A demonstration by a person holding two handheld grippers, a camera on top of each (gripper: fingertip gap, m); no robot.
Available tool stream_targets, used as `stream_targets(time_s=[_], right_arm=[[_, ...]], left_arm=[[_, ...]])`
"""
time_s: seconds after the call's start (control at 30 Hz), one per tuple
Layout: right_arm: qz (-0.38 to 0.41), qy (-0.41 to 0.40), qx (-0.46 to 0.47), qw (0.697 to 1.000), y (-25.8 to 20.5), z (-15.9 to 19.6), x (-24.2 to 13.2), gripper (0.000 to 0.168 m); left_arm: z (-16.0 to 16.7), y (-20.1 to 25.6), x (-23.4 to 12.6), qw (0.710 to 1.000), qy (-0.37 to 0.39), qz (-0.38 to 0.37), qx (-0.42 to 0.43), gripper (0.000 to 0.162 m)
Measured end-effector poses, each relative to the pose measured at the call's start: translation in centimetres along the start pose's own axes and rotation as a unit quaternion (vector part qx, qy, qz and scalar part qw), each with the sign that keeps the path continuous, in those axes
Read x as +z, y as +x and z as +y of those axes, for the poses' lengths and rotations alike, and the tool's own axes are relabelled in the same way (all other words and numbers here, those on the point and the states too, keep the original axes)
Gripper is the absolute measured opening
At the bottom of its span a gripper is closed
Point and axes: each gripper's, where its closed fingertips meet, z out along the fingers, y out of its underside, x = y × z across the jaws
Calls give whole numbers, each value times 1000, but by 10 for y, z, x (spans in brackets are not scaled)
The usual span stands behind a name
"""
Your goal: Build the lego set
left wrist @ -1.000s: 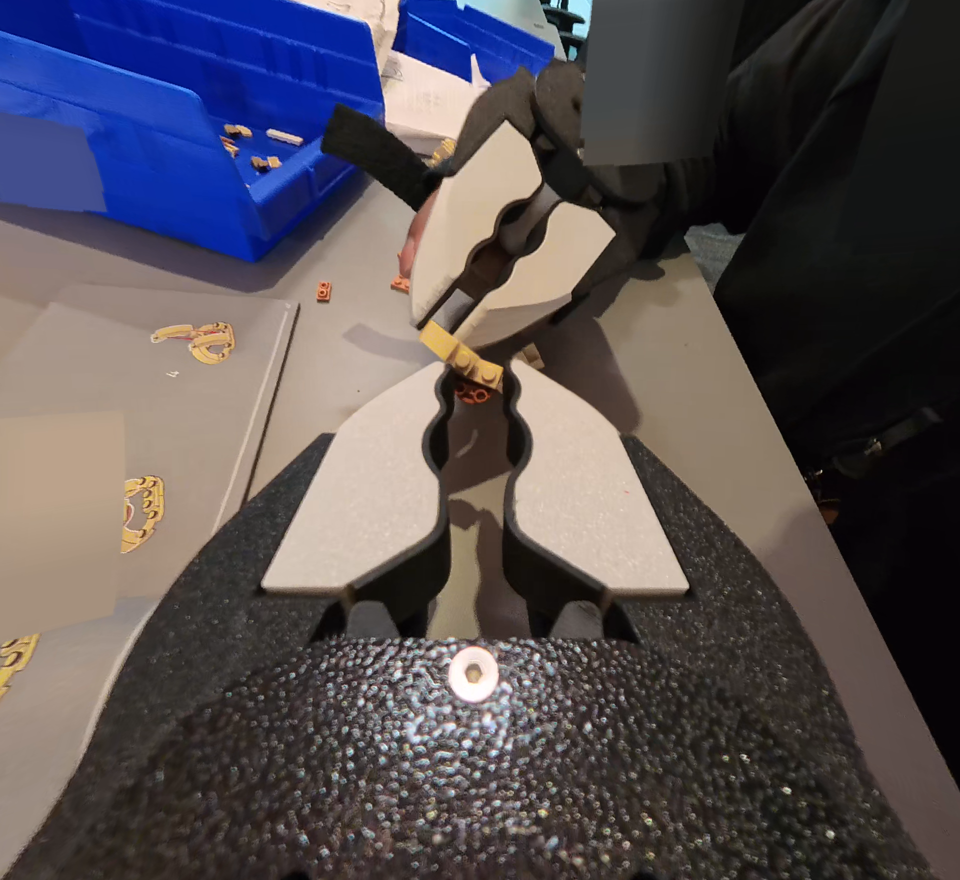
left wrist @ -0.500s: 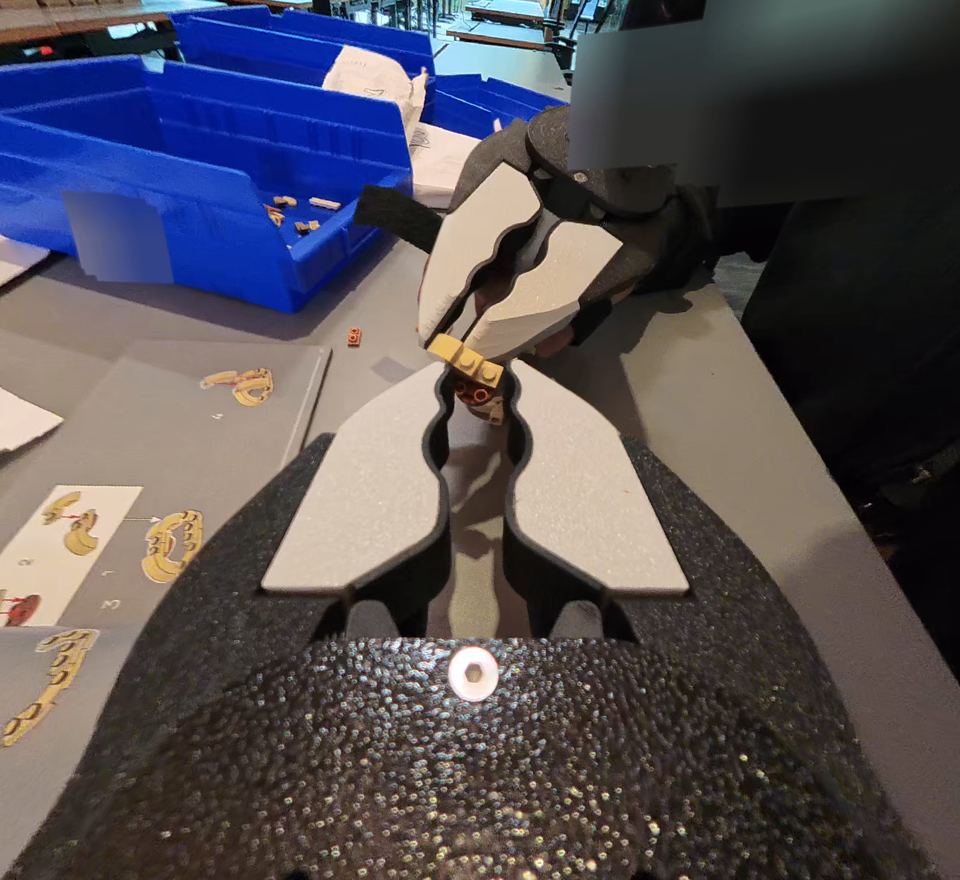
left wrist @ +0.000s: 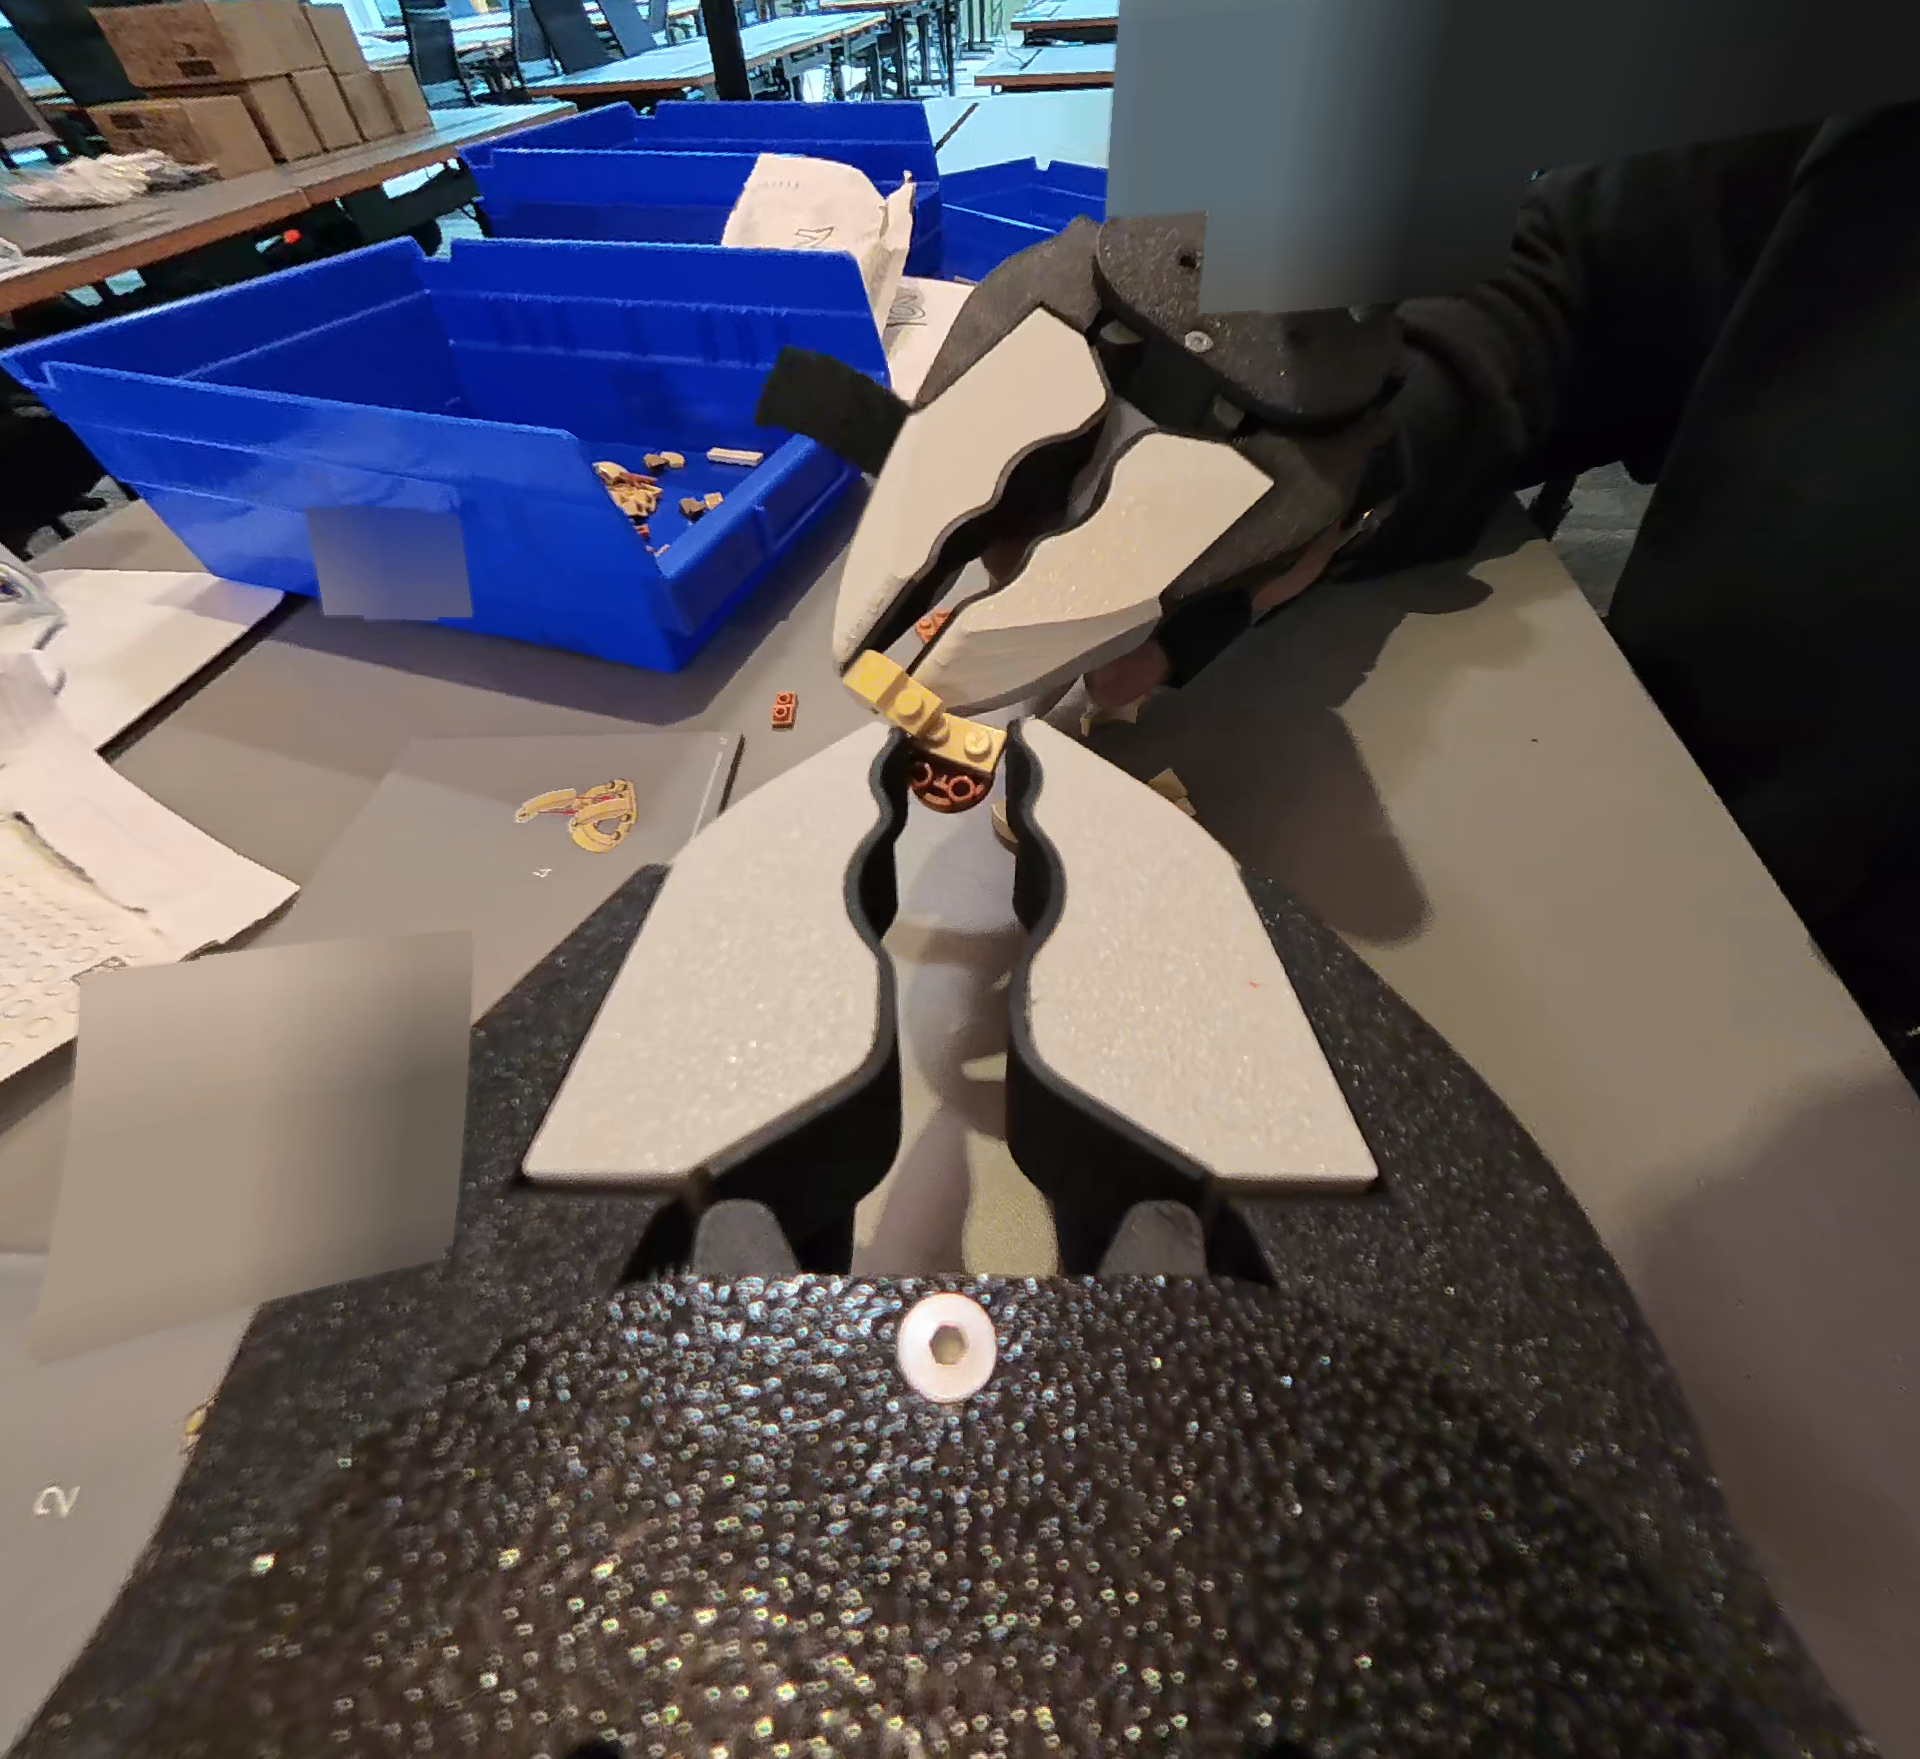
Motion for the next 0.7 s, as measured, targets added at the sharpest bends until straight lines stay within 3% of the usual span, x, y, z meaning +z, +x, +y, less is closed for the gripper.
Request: stream_targets(time_s=[0.17, 0.33, 0.57, 0.7], right_arm=[[23, -10, -38, 999, 3, 4, 1, 8], [32, -23, -80, 996, -1, 9, 4, 8], [15, -55, -27, 998, 5, 26, 7, 8], [16, -53, 29, 998, 22, 29, -4, 8]], left_arm=[[2, -4, 2, 1000, -12, -24, -11, 17], [-2, -9, 0, 998, 7, -29, -49, 6], [26, -20, -1, 996, -60, -40, -44, 11], [48, -5, 6, 991, -131, -3, -25, 18]])
